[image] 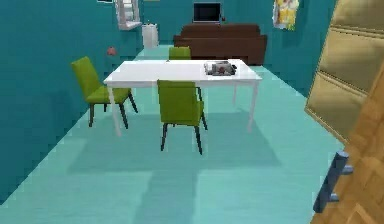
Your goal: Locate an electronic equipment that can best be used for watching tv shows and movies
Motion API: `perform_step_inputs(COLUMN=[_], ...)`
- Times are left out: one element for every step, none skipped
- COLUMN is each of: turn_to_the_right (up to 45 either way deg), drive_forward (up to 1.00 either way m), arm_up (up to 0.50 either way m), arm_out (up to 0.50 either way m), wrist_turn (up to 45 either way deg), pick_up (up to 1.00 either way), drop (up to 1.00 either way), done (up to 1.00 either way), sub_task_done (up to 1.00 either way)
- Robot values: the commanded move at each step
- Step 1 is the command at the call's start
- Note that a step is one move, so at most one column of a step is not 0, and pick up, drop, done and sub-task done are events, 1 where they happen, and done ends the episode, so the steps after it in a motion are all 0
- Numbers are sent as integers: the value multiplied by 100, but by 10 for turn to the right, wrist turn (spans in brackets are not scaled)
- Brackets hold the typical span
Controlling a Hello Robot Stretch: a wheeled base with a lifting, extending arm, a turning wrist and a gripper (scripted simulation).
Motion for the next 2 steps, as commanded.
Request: perform_step_inputs(turn_to_the_right=[30, -450], drive_forward=[0, 0], arm_up=[0, 0], arm_out=[0, 0], wrist_turn=[0, 0], pick_up=[0, 0], drop=[0, 0], done=[0, 0], sub_task_done=[0, 0])
